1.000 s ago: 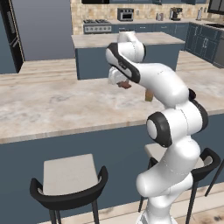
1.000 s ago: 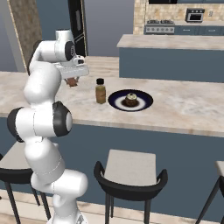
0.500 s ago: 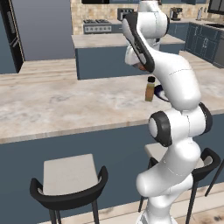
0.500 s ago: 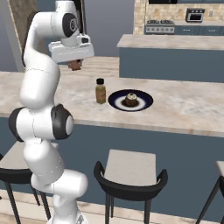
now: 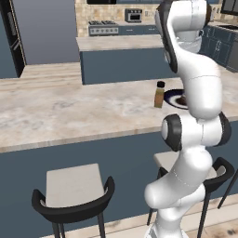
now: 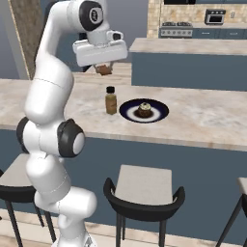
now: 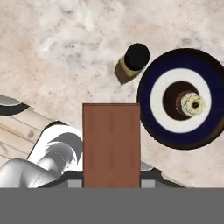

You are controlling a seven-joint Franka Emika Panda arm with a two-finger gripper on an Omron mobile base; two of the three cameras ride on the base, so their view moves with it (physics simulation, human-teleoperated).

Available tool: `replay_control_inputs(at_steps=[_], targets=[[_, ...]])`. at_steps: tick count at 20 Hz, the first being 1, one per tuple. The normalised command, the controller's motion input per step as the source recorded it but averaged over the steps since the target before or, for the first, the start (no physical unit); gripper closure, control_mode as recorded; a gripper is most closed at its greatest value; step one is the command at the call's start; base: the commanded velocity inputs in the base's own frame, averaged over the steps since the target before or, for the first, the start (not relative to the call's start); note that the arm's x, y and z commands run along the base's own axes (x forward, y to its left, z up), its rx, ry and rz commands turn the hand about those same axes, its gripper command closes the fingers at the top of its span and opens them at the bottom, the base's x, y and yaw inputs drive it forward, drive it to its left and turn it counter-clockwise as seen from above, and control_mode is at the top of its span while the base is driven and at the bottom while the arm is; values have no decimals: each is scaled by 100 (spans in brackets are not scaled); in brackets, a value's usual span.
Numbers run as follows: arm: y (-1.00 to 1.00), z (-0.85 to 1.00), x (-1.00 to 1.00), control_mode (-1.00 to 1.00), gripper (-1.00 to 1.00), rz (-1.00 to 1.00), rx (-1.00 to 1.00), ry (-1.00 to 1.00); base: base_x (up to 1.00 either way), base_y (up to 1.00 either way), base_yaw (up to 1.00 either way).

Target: Take the cinnamon bottle from the cabinet and place it on the dining table, next to the plate with the cupcake. Then take the chocolate from the dining counter and place it on the cupcake plate.

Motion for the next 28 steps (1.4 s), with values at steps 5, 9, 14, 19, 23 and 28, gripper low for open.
replay_control_inputs(at_steps=[5,9,14,19,23,28], targets=[[-96,-60,-2,-100,100,4,-12,0,0,0,0],[-44,-89,3,-100,100,15,-12,-2,0,0,0],[-12,-73,11,-100,100,19,-8,-6,0,0,0],[-20,-26,25,-100,100,16,0,2,0,0,0],[-15,-5,50,-100,100,23,0,5,0,0,0],[-10,-17,48,-100,100,25,0,6,0,0,0]])
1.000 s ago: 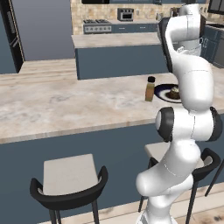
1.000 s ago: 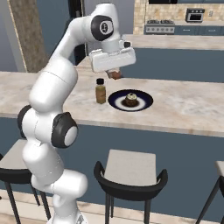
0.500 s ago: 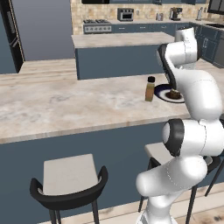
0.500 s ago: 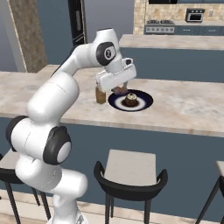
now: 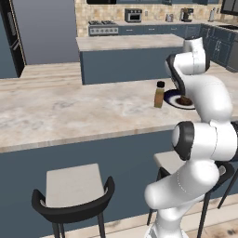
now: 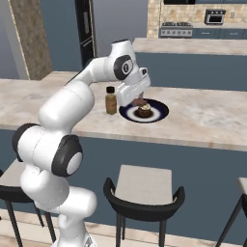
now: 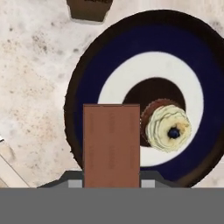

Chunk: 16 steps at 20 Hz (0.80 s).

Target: Take the cinnamon bottle from the cabinet and place it on the dining table, next to the plate with the cupcake. Then take the chocolate from the dining counter and place it on the cupcake plate.

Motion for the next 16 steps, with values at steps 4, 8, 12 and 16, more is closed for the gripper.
replay_control_inputs(at_steps=[4,8,12,16], targets=[[-8,-23,8,-100,100,13,0,3,0,0,0],[-1,-23,0,-100,100,0,0,3,0,0,0],[0,-21,1,-100,100,0,0,0,0,0,0],[-2,-21,11,-100,100,0,0,0,0,0,0]])
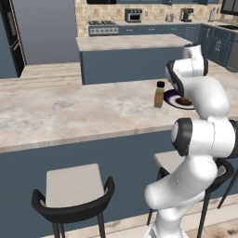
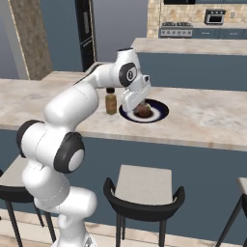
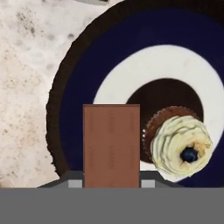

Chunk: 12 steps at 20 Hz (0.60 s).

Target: Take the cinnamon bottle from the cabinet and place it on the dining table, next to the plate with the cupcake. Then take the chocolate from the dining counter and place it on the cupcake plate.

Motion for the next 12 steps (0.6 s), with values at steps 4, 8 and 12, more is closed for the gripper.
replay_control_inputs(at_steps=[4,8,12], targets=[[-11,-17,4,-100,100,0,0,0,0,0,0],[-8,-13,0,-100,100,0,0,0,0,0,0],[-1,-9,0,-100,100,0,0,0,0,0,0]])
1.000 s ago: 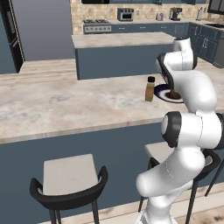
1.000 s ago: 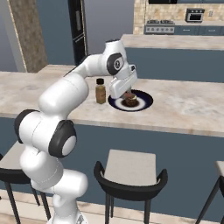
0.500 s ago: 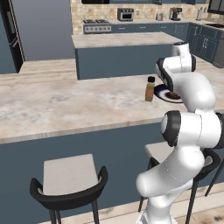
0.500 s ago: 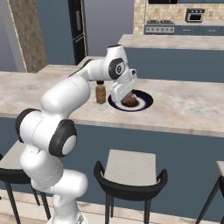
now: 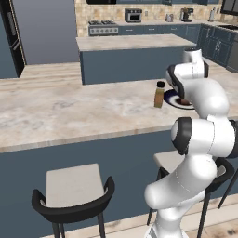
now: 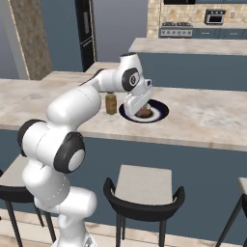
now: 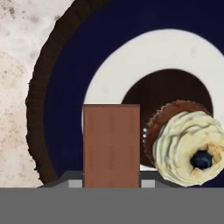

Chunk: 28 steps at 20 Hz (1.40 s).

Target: Take the cinnamon bottle from the cabinet and place it on the dining table, next to the plate with the cupcake. Then take the chocolate from the dining counter and place it on the cupcake plate.

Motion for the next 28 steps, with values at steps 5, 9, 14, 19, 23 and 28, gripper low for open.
replay_control_inputs(at_steps=[5,9,14,19,23,28], targets=[[0,-15,0,-100,100,0,0,0,0,0,0],[0,-14,0,-100,100,0,0,0,0,0,0],[0,-5,0,-100,-100,0,0,0,0,0,0],[0,-1,0,-100,-100,0,0,0,0,0,0],[0,9,0,-100,-100,0,0,0,0,0,0],[5,74,-10,-100,-100,0,0,0,0,0,0]])
